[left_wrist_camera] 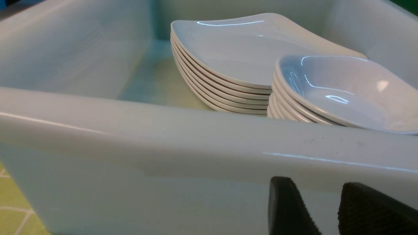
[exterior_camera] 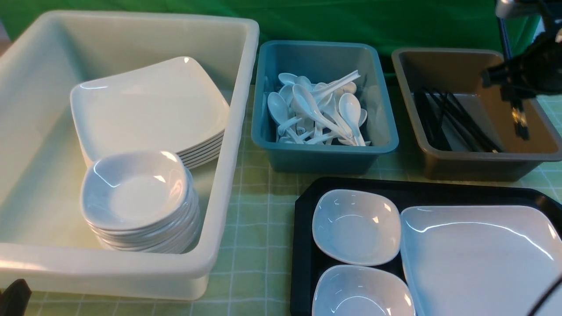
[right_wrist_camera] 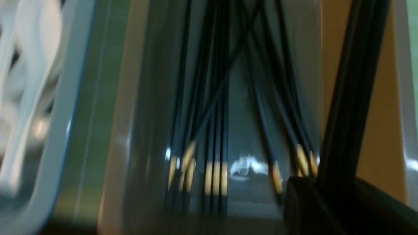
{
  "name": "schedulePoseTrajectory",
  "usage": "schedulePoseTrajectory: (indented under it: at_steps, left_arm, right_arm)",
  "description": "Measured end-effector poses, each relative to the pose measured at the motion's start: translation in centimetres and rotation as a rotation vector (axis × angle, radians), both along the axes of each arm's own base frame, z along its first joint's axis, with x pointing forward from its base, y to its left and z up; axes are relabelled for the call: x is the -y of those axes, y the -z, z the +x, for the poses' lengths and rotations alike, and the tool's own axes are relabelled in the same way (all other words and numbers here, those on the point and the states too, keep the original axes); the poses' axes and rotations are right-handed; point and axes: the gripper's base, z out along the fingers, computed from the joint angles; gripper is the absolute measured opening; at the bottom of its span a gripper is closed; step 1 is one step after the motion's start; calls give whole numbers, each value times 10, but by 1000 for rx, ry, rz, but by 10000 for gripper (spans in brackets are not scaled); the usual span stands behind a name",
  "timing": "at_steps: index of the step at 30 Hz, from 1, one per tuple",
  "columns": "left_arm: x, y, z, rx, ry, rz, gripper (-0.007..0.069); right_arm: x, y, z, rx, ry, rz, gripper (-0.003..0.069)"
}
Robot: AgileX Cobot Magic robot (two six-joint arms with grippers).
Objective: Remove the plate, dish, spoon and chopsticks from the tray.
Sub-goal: Use the right arm to put the chopsticks into the small storage box on the right
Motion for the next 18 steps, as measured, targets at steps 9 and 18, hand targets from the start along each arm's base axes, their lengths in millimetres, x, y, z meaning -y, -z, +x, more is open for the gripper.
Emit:
schedulePoseTrajectory:
  at_steps: [9, 18]
  left_arm:
    - [0, 0, 0, 0, 0, 0, 225]
    - [0, 0, 0, 0, 0, 0, 225]
  right_arm:
    - [-5, 66, 59, -8, -12, 1, 181]
    - [-2, 59, 44, -200, -25, -56, 293]
